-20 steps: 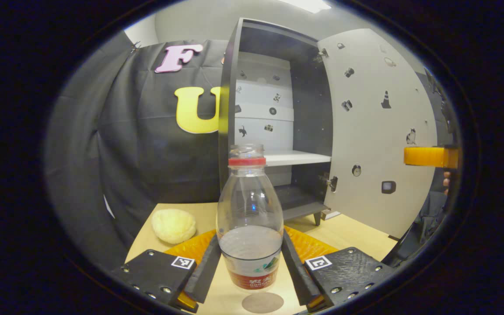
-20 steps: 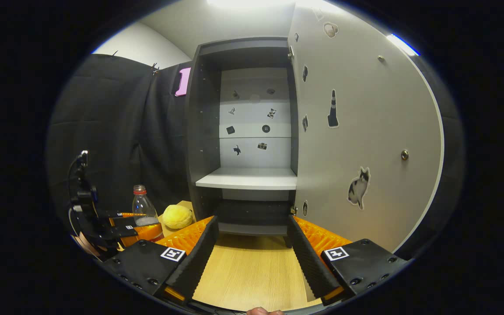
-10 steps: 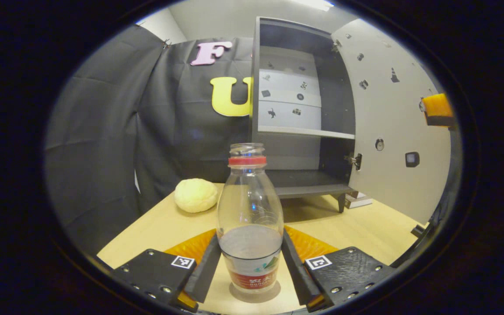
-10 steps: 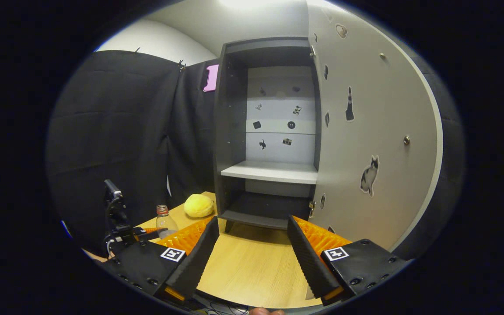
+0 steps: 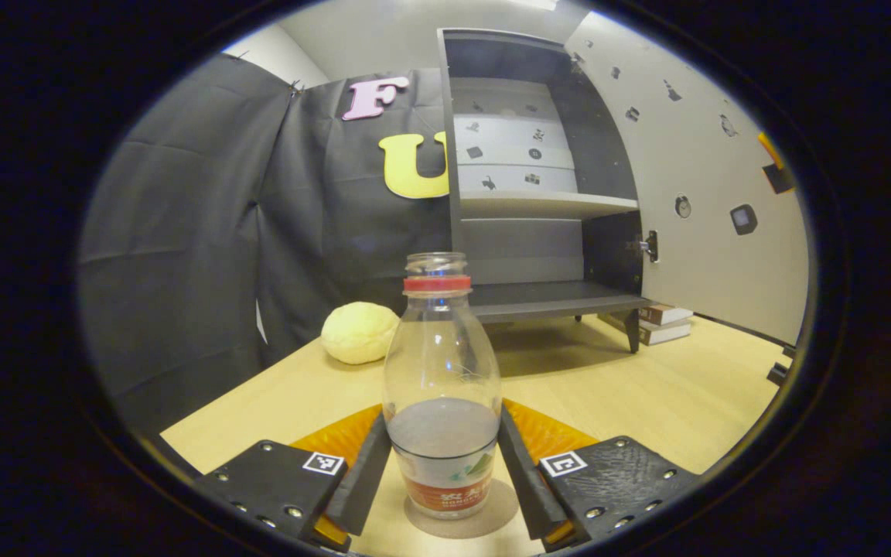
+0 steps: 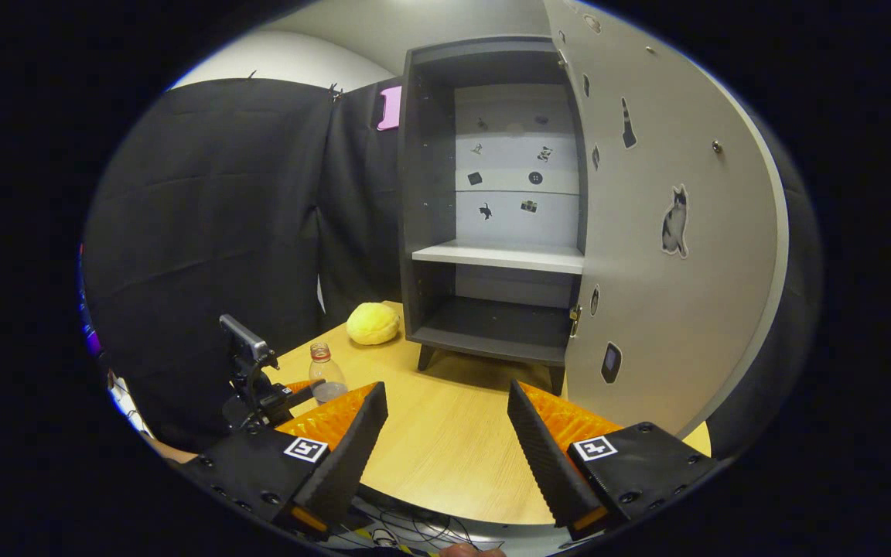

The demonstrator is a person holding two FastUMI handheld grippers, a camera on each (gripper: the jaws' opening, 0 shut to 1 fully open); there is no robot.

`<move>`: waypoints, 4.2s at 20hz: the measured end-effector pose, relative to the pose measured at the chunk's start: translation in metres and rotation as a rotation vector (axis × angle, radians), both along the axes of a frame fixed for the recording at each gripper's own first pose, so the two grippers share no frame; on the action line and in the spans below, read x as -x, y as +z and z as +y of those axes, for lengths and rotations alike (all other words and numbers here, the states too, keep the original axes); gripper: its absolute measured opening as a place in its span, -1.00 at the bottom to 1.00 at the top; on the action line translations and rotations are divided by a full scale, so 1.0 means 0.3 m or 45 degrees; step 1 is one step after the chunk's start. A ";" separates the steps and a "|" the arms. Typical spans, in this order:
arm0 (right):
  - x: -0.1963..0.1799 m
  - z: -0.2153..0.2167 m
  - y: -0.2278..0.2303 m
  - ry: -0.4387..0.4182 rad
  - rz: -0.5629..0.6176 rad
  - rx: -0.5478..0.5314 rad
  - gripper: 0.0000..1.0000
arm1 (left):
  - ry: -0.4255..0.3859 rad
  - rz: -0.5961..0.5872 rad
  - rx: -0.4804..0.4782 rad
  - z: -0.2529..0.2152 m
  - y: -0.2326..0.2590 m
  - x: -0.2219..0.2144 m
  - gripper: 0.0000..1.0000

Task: Open the cabinet door with the right hand, grasp the bottle in the cabinet with the left hand and place it on the coaster, then close the cabinet door with the right hand.

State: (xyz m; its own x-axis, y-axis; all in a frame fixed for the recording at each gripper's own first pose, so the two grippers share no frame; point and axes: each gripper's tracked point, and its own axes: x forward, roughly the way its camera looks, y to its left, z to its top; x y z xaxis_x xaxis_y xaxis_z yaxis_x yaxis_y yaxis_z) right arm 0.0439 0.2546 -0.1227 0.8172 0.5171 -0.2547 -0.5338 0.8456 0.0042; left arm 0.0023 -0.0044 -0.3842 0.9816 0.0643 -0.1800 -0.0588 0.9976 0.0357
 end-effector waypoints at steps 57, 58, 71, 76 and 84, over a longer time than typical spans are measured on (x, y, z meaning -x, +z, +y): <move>-0.087 -0.788 0.690 -0.622 -0.287 -0.243 0.96 | -0.125 -0.139 0.078 -0.103 0.990 0.186 0.77; -0.109 -0.791 0.694 -0.630 -0.306 -0.219 0.96 | -0.110 -0.133 0.084 -0.088 0.988 0.196 0.82; -0.130 -0.669 0.702 -0.643 -0.346 -0.187 0.84 | 0.023 -0.107 0.061 0.076 0.961 0.236 0.76; -0.114 -0.596 0.697 -0.651 -0.292 -0.274 0.92 | 0.011 -0.073 0.068 0.101 0.936 0.239 0.87; -0.080 -0.421 0.672 -0.599 -0.264 -0.321 0.95 | 0.014 -0.075 0.088 0.172 0.947 0.246 0.82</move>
State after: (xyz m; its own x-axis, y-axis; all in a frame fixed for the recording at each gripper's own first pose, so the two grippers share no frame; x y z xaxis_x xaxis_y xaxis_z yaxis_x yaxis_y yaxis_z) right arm 0.0678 0.1283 0.0790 0.9938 0.1095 0.0194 -0.1112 0.9788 0.1721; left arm -0.0715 0.0472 -0.1002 0.9899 0.0643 -0.1264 -0.0695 0.9969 -0.0371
